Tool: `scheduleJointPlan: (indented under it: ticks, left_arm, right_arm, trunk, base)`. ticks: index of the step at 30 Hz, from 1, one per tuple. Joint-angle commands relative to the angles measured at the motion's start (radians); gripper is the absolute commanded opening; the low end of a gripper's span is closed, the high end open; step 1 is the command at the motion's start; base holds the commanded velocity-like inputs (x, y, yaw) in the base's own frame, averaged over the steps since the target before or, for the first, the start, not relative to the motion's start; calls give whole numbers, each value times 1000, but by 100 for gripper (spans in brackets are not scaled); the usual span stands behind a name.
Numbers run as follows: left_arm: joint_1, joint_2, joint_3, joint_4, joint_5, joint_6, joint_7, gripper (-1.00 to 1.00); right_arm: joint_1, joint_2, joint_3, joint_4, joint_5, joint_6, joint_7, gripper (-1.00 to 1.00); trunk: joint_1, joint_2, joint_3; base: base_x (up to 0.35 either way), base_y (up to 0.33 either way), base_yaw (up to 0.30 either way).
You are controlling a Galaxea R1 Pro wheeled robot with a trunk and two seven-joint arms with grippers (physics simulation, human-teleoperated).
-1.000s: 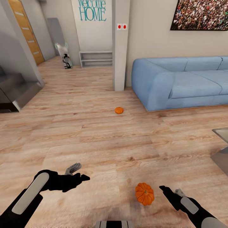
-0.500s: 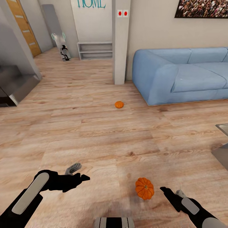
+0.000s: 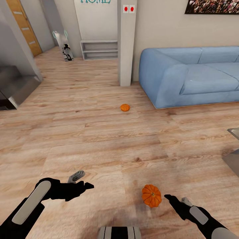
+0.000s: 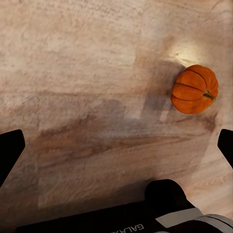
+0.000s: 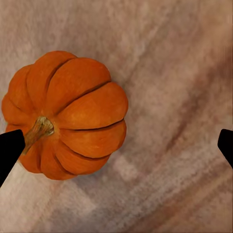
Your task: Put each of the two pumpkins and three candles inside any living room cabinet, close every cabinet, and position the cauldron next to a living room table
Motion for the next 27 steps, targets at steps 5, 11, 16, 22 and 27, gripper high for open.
scheduleJointPlan:
  ticks: [5, 11, 16, 22, 27]
  left_arm:
    - [-1, 0, -4, -1, 10, 0, 10, 100]
    - [-1, -1, -12, -4, 10, 0, 10, 100]
    - [-1, -2, -8, -1, 10, 0, 10, 100]
    - [-1, -1, -3, -4, 10, 0, 10, 100]
    - [-1, -1, -2, -4, 10, 0, 9, 100]
  right_arm:
    - [0, -1, 4, 2, -2, 2, 9, 100]
    - [0, -1, 4, 9, -2, -3, 8, 100]
    - [0, -1, 4, 12, -2, -5, 6, 100]
    - [0, -1, 4, 10, -2, -5, 7, 100]
    - [0, 0, 4, 3, -1, -8, 10, 100]
  trunk:
    - [0, 0, -1]
    - [0, 0, -1]
    - [0, 0, -1]
    - [2, -1, -16]
    - [3, -2, -24]
  base:
    - [29, 0, 0]
    - [101, 0, 0]
    - [42, 0, 0]
    - [3, 0, 0]
    - [0, 0, 0]
